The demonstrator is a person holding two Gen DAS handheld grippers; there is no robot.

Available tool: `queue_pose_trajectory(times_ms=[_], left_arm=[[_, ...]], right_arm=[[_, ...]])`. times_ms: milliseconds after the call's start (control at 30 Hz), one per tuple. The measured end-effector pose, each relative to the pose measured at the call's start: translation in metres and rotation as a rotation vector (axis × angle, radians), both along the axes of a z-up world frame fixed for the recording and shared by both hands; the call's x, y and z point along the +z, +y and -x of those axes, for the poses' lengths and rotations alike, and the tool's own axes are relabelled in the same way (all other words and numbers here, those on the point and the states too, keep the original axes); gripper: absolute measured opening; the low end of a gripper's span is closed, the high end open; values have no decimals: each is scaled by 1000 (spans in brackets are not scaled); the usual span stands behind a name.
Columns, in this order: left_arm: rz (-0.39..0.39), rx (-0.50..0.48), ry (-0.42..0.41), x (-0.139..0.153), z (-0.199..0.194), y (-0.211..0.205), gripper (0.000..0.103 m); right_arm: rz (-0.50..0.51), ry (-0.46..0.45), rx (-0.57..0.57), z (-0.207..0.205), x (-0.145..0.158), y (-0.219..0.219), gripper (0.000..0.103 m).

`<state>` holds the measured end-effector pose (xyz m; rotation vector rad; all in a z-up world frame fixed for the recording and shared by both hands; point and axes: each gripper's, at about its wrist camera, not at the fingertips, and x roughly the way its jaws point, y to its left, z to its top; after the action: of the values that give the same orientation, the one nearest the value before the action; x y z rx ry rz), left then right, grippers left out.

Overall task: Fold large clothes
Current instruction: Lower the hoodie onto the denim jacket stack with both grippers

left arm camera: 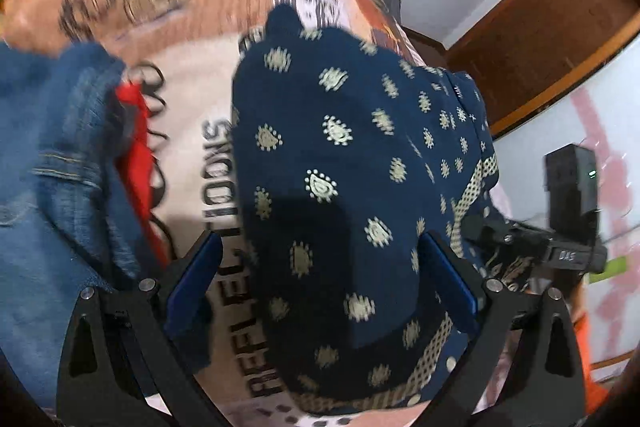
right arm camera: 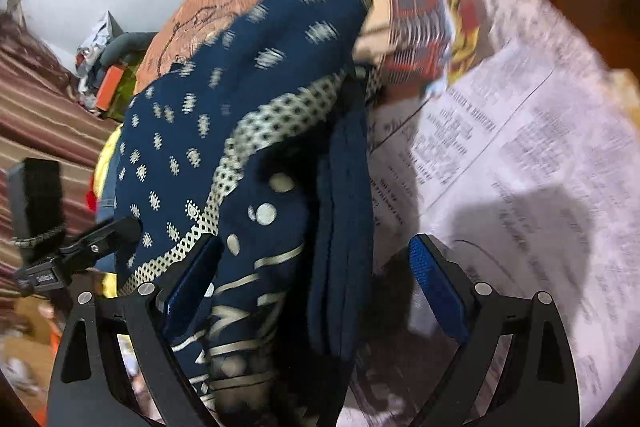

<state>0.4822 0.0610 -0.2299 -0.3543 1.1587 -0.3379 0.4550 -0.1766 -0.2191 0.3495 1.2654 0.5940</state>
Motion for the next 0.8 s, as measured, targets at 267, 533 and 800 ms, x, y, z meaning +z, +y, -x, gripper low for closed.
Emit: queue_pose_trajectory(times_ms=[267,533,800], left_arm=[[102,-15,85,-21,-17,-6,101],[158,5,101,-25,-16,-7,88],[88,-22,21,24,7,-18,56]], right_arm=[[-105,50,57,-8,-8,9,95],[-144,66,95,-5,-6,22,58],[-105,-26,91,19,30,38,34]])
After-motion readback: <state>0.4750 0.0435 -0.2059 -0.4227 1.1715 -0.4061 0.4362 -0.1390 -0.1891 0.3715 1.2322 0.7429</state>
